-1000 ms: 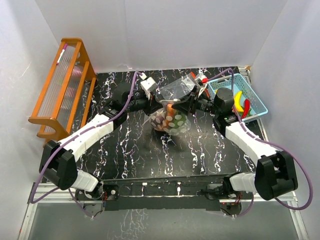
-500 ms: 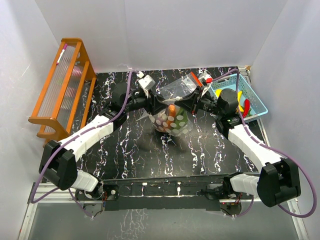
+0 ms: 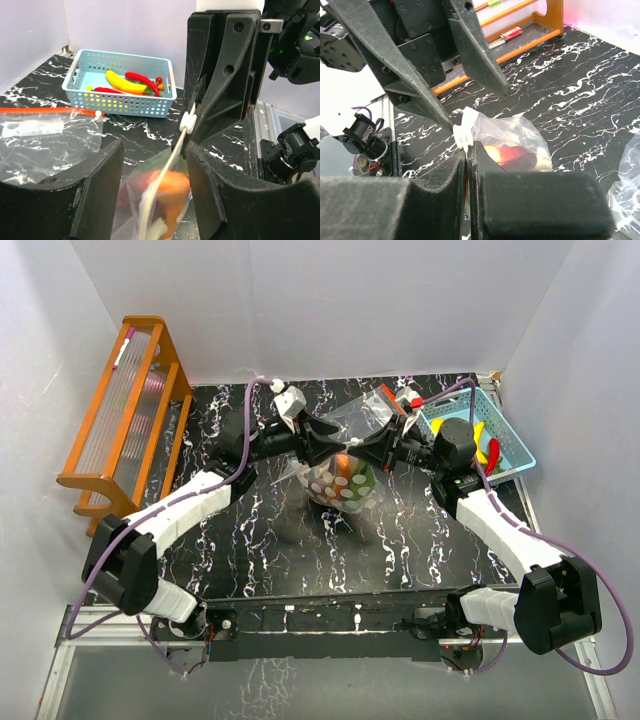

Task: Open the zip-top bag and remove the fake food
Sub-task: Pick up the zipper food storage bag at the center of the board, then unzip the zipper food storage bag at the center of the board.

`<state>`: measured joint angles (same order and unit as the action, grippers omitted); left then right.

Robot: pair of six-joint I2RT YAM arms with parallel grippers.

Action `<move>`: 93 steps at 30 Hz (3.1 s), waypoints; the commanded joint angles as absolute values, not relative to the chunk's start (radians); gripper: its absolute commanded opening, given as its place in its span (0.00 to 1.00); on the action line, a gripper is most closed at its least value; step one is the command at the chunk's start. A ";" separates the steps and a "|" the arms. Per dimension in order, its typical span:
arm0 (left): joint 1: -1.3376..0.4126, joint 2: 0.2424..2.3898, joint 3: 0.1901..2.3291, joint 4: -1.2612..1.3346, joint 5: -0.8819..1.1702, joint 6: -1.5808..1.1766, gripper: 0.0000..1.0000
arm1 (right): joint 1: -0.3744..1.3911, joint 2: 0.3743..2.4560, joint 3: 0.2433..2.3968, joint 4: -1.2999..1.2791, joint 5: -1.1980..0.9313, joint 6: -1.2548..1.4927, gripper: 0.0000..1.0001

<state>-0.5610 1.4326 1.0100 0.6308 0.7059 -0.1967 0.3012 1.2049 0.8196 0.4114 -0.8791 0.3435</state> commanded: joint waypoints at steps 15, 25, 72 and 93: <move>-0.567 1.537 1.053 1.011 0.930 -0.473 0.47 | 0.304 1.190 0.811 0.415 -0.954 0.315 0.08; -0.573 1.623 1.081 1.133 0.977 -0.601 0.48 | 0.303 1.174 0.810 0.404 -0.954 0.307 0.08; -0.601 1.590 1.030 1.014 0.989 -0.511 0.00 | 0.304 1.084 0.804 0.327 -0.757 0.258 0.08; -0.568 1.434 0.854 0.781 0.870 -0.328 0.00 | 0.302 1.090 0.760 0.361 -0.609 0.320 0.08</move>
<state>-0.5762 1.4986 0.8959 0.8608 0.8719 -0.3855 0.3164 1.1057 0.7563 0.2653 -0.7162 0.3027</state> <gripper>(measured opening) 0.074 0.077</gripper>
